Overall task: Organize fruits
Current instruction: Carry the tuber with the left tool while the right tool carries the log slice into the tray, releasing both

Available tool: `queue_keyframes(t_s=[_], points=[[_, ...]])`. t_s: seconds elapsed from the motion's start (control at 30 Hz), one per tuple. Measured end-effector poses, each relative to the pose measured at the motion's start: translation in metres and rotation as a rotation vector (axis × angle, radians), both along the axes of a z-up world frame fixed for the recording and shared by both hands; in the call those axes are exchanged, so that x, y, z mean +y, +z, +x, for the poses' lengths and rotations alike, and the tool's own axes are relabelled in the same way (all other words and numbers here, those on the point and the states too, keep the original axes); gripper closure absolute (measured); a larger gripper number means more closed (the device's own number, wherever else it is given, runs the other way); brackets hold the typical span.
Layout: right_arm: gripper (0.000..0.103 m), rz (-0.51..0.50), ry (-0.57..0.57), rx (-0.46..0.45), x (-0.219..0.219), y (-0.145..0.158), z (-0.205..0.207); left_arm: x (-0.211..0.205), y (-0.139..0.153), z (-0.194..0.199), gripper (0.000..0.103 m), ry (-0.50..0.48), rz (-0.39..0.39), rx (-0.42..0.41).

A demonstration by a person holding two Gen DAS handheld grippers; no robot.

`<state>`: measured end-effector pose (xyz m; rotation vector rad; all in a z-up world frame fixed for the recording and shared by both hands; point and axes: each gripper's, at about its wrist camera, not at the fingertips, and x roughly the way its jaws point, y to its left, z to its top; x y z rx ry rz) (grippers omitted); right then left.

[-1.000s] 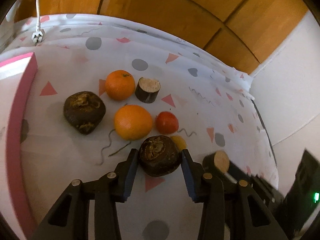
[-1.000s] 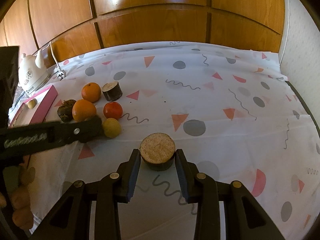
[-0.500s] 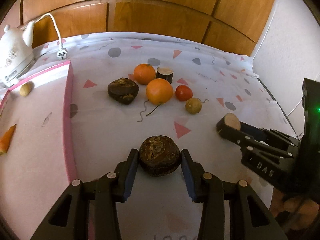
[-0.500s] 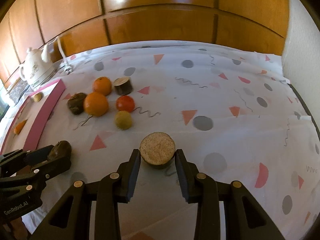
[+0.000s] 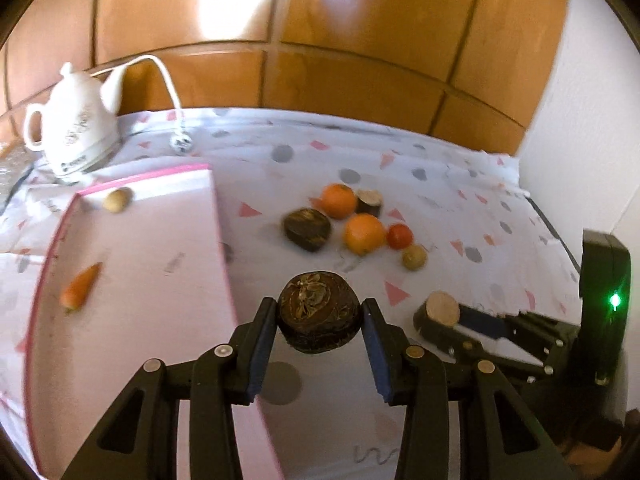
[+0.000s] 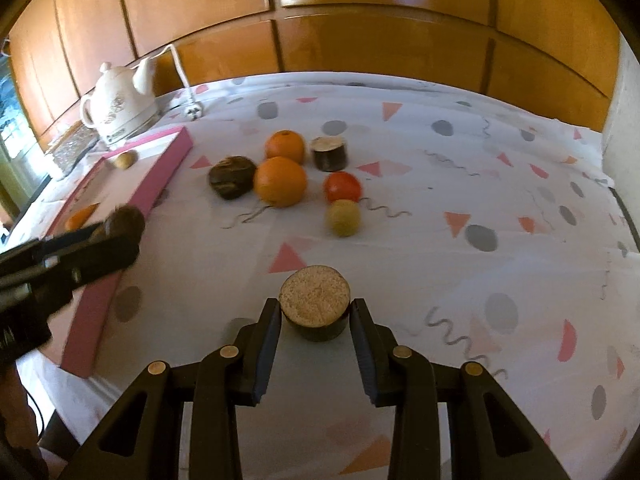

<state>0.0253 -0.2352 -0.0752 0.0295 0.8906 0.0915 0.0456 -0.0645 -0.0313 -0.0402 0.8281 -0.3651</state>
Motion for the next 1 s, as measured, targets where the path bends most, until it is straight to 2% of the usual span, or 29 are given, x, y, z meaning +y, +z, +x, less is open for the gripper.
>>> queue_keyframes(t_s=[0.77, 1.0], points=[[0.068, 0.100, 0.321, -0.033, 0.113, 0.040, 0.020, 0.135, 0.001, 0.019, 0.060, 0.337, -0.079, 0.042], [0.067, 0.080, 0.374, -0.048, 0.147, 0.041, 0.039, 0.147, 0.007, 0.044, 0.059, 0.363, -0.056, 0.031]])
